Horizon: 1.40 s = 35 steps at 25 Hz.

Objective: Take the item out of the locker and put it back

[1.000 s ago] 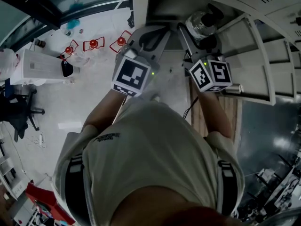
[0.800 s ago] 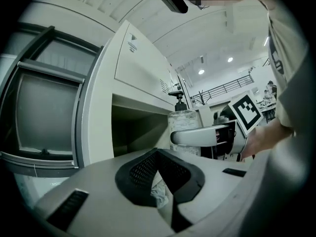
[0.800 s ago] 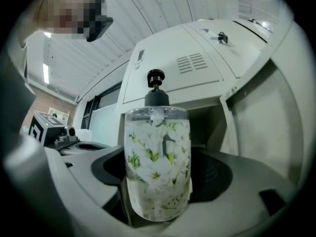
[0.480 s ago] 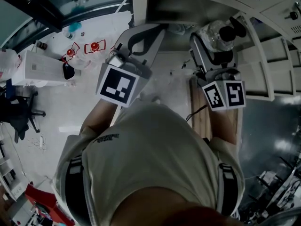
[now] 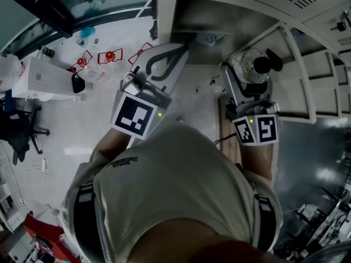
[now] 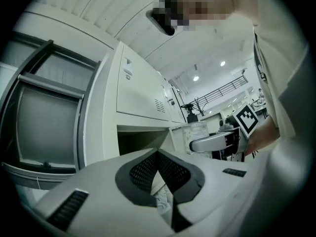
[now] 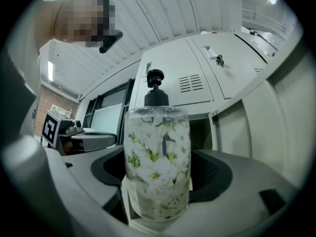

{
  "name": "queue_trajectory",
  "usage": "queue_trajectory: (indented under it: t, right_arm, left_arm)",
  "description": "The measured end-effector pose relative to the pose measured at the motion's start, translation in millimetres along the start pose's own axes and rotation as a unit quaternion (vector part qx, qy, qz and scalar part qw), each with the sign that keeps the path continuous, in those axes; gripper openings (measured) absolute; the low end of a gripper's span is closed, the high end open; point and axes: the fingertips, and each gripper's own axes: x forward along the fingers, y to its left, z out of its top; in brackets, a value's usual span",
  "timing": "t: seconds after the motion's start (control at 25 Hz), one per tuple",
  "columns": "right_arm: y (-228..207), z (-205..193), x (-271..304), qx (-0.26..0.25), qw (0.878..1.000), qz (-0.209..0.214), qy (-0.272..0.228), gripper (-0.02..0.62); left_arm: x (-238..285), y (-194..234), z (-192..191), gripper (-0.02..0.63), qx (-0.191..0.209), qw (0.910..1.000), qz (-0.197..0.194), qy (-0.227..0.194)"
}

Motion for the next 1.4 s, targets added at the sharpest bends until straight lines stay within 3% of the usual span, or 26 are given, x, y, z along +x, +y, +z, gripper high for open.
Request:
queue_trajectory:
  t: [0.24,0.56,0.84,1.12,1.4]
  right_arm:
    - [5.2,-11.3,-5.9,0.023,1.000,0.005,0.004,0.365]
    - [19.8,-19.0,-4.7,0.010,0.999,0.029,0.008,0.365]
    - [24.4,-18.4,-2.2,0.020,0.999,0.035,0.006,0.365]
    - [21.2,-23.2,-2.0,0.024,0.999,0.036,0.015,0.365]
    - [19.3,-26.1,-2.9,0.029,0.999,0.033,0.016,0.365]
  left_arm:
    - [-8.3,-7.2,-14.1,0.012,-0.009,0.9999,0.000,0.008]
    - [-9.7,-4.9,-29.6,0.012,-0.025,0.9993,-0.003,0.028]
    - [-8.4,-6.7,-34.9,0.012,-0.013,0.9992,-0.008,0.038]
    - [-10.1,0.6,-36.5,0.012,-0.074,0.9970,-0.007,0.024]
    - [-9.8,2.8,-38.8,0.012,-0.065,0.9975,-0.004,0.026]
